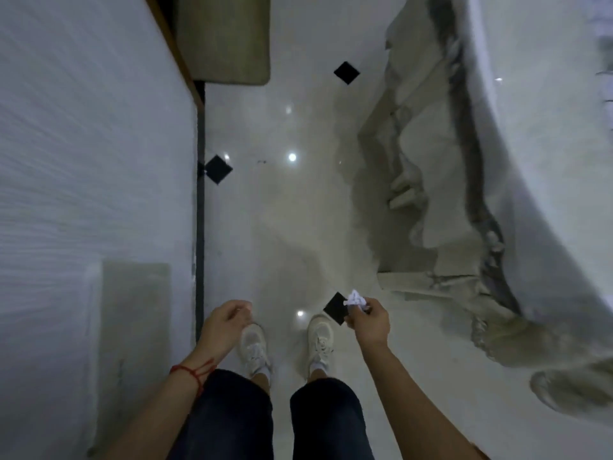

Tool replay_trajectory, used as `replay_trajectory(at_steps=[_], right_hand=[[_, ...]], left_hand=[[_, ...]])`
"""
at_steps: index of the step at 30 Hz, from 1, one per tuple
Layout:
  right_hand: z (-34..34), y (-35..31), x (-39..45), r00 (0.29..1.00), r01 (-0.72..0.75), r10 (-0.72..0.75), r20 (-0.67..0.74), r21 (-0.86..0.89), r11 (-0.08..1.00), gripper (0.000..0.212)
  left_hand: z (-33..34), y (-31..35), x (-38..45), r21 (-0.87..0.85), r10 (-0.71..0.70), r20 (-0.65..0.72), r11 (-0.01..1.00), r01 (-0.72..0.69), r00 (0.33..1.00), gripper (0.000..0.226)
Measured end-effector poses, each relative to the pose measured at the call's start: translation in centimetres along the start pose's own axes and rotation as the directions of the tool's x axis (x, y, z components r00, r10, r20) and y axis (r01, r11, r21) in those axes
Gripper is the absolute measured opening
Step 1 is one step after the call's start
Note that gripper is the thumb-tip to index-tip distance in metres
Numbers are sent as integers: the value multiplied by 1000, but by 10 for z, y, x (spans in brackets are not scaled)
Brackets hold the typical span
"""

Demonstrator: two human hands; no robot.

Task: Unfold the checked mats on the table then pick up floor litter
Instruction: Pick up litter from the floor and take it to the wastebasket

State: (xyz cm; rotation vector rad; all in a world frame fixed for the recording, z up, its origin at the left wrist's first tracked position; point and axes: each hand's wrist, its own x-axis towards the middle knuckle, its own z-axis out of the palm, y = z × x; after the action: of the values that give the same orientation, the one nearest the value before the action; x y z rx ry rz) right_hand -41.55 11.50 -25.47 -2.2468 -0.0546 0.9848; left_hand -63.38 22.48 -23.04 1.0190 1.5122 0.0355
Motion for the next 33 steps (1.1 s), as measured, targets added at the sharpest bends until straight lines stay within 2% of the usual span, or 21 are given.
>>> replay_trajectory(at_steps=[9, 17, 24, 27, 29, 33], right_hand=[[-32, -50, -71, 999, -4, 18, -48, 262, 965, 19], [-80, -81, -27, 992, -9, 44, -121, 278, 961, 24], [-86, -163, 56, 998, -50, 43, 43, 192, 980, 16], [-72, -220, 87, 993, -4, -14, 113, 163, 987, 23], [-58, -260, 107, 987, 16, -41, 157, 158, 987, 18], [-28, -338, 150, 972, 100, -126, 196, 140, 985, 24]], left_hand=[[-37, 67, -40, 11, 94, 43, 995, -95, 995, 21], [-39, 151, -6, 82, 129, 83, 987, -135, 988, 18], [-54, 225, 44, 79, 58, -20, 995, -56, 998, 18], [-61, 252, 59, 48, 36, -66, 998, -33, 997, 22], [-66, 265, 69, 5, 13, -99, 1000, -13, 995, 23], [-77, 281, 98, -82, -89, -145, 994, 77, 985, 27]])
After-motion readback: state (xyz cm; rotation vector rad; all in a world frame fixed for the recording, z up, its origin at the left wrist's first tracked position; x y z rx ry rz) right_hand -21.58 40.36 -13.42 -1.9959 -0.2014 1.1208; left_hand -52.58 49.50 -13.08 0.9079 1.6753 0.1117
